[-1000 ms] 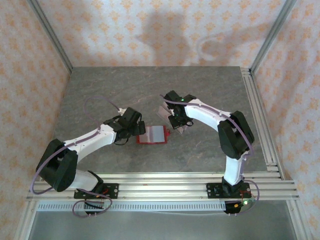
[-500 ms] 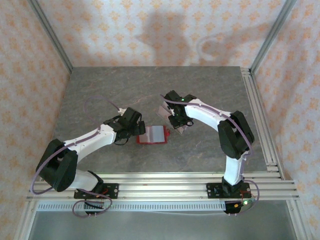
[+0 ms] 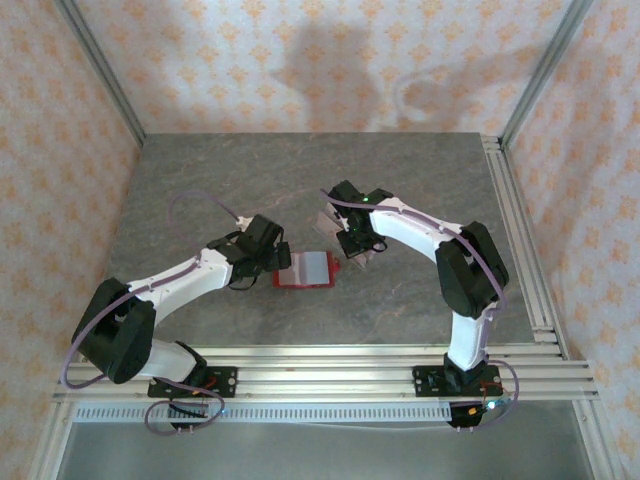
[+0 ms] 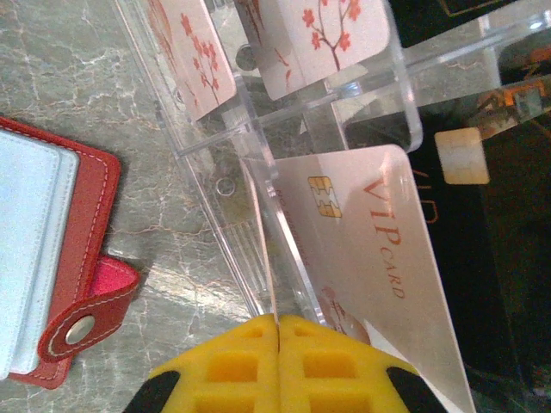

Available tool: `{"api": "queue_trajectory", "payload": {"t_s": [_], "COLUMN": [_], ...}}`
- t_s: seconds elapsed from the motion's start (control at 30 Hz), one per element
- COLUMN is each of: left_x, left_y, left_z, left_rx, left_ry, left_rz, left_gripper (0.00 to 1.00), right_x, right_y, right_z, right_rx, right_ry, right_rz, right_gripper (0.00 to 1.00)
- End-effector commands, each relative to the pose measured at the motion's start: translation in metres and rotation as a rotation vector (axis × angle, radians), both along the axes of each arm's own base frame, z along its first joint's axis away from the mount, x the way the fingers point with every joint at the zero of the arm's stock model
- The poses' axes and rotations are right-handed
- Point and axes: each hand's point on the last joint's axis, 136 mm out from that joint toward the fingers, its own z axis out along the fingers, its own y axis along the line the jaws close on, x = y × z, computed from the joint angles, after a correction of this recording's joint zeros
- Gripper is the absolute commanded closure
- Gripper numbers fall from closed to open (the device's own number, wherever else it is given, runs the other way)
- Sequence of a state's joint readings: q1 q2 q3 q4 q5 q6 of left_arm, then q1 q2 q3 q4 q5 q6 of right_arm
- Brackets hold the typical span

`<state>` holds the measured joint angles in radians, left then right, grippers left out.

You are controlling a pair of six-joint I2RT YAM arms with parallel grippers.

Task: Put the credit cards into the card holder

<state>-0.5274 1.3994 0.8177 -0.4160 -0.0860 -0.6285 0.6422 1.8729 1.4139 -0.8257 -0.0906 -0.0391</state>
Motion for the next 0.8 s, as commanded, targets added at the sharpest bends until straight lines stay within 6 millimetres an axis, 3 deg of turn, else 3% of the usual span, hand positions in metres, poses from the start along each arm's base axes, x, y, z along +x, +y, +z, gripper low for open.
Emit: {"api": "queue_trajectory", "payload": {"t_s": [0.0, 0.23, 0.47, 0.77], "left_x": [0.003, 0.003, 0.003, 0.002], "left_y": [0.004, 0.003, 0.003, 0.006], "left_z": [0.003, 0.003, 0.002, -0.004], "left_rx": [0.008, 0.010, 0.017, 0.048], "left_ry": [-0.001, 0.001, 0.010, 0.028], "left_rz": [0.018, 0.012, 0.008, -0.001], "left_gripper": [0.01, 0.01, 0.01, 0.01], "right_x": [-0.001, -0.003, -0.006, -0.011], "right_y": [0.001, 0.008, 0.011, 0.039], "right_z": [0.029, 0.069, 0.091, 0.123], "right_rx": [0.044, 0.131, 0.191, 0.405], "right_ry": [-0.023, -0.073, -0.101, -0.101], "right_rz": [-0.004, -0.005, -0.015, -0.043], "right_gripper": [1.00, 1.00, 1.00, 1.00]}}
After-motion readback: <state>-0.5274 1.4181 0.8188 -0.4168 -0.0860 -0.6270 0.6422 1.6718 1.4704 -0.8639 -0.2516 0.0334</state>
